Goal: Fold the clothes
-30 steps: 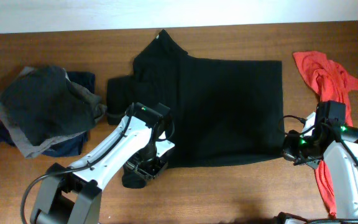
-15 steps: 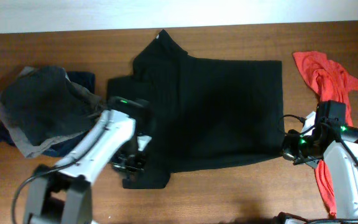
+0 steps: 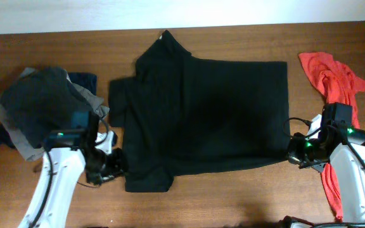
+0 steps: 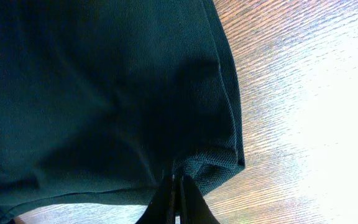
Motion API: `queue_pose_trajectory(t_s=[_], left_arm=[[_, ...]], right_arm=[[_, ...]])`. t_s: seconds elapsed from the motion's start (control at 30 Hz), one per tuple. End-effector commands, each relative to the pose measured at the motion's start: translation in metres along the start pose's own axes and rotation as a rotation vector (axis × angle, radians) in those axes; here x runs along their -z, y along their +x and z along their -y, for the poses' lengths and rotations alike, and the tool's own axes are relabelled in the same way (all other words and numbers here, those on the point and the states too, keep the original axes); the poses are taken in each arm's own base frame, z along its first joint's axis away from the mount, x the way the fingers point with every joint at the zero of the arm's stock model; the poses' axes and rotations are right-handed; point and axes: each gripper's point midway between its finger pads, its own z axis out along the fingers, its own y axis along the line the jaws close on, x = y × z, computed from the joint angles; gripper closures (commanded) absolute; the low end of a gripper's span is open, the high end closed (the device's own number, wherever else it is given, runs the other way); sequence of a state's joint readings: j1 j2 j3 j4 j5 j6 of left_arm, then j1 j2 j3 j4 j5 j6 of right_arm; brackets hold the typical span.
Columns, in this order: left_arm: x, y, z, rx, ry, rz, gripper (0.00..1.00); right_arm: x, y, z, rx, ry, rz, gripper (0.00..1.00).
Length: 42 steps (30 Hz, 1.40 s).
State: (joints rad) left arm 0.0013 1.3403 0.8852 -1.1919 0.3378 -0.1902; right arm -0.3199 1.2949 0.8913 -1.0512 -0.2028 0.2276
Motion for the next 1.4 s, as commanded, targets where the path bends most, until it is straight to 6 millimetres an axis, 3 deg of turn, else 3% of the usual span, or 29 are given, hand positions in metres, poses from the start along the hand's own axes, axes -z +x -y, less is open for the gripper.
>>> queue_pose_trajectory(t_s=[0.0, 0.17, 0.3, 0.47, 0.6, 0.93, 1.13, 1.23, 1.37], left_arm=[[-0.028, 0.021, 0.012, 0.125, 0.132, -0.122, 0.46], [-0.053, 0.031, 0.002, 0.197, 0.124, -0.16, 0.49], [-0.056, 0.023, -0.003, 0.208, 0.098, -0.125, 0.51], [-0.058, 0.02, -0.031, 0.272, -0.064, -0.087, 0.5], [-0.057, 0.013, -0.042, 0.323, -0.128, -0.046, 0.47], [-0.066, -0.003, -0.043, 0.326, -0.124, -0.011, 0.45], [-0.086, 0.009, -0.028, 0.254, -0.017, -0.158, 0.7], [-0.089, 0.012, -0.026, 0.247, 0.0, -0.189, 0.99], [-0.08, 0.009, -0.023, 0.221, 0.001, -0.168, 0.99]], right_arm=[[0.006, -0.002, 0.0, 0.019, 0.01, 0.021, 0.96], [0.006, -0.002, 0.0, 0.019, 0.011, 0.019, 0.96], [0.006, -0.001, 0.0, 0.018, 0.011, 0.017, 0.96], [0.006, -0.001, 0.0, 0.018, 0.012, 0.015, 0.96], [0.006, 0.001, 0.001, 0.016, 0.013, 0.009, 0.96], [0.006, 0.0, 0.001, 0.017, 0.013, 0.01, 0.96], [0.006, 0.0, 0.0, 0.017, 0.013, 0.01, 0.96], [0.006, 0.001, 0.001, 0.017, 0.013, 0.009, 0.96], [0.006, 0.0, 0.0, 0.02, 0.013, 0.011, 0.96]])
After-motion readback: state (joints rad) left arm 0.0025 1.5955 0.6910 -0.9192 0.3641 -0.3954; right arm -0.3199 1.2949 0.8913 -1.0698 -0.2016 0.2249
